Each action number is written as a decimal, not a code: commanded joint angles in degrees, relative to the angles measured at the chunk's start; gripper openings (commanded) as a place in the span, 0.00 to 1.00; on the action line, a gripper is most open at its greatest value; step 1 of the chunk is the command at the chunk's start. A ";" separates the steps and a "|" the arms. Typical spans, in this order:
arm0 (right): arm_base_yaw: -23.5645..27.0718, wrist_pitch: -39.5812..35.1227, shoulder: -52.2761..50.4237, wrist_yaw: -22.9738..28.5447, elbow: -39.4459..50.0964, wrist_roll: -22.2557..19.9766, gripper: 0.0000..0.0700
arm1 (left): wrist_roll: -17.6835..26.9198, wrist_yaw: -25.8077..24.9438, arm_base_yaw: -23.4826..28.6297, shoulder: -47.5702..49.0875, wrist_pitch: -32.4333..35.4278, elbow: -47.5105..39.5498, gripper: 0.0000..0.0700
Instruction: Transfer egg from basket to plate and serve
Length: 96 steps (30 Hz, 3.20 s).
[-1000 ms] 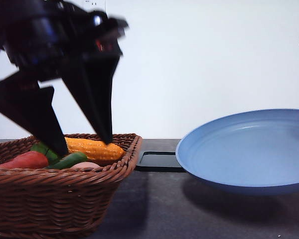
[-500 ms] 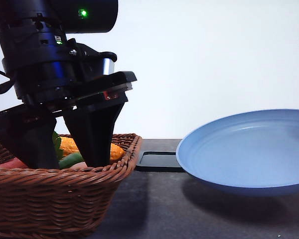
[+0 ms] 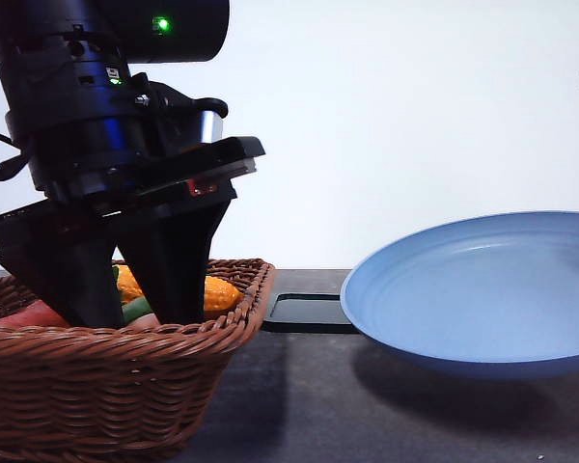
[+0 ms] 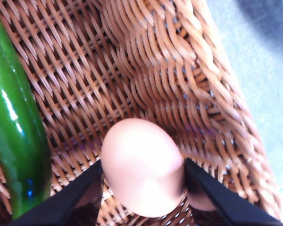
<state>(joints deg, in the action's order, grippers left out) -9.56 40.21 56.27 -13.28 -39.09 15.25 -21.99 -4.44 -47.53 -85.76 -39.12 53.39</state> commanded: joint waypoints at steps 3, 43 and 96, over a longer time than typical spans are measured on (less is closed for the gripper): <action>0.00 -0.31 0.15 -0.47 -0.26 0.39 0.00 | 2.03 0.40 -0.15 -0.85 -1.46 1.69 0.21; -7.38 -0.38 0.24 -22.63 -2.08 5.25 0.00 | 10.03 -0.16 -12.78 -4.46 -8.93 26.20 0.21; 4.57 5.94 49.48 -15.17 -45.81 -6.88 0.00 | 7.25 31.29 -13.43 19.70 -24.73 26.40 0.56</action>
<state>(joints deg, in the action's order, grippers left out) -4.93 46.46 103.65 -27.86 -82.69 8.88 -13.69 26.30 -60.40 -65.54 -63.96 78.70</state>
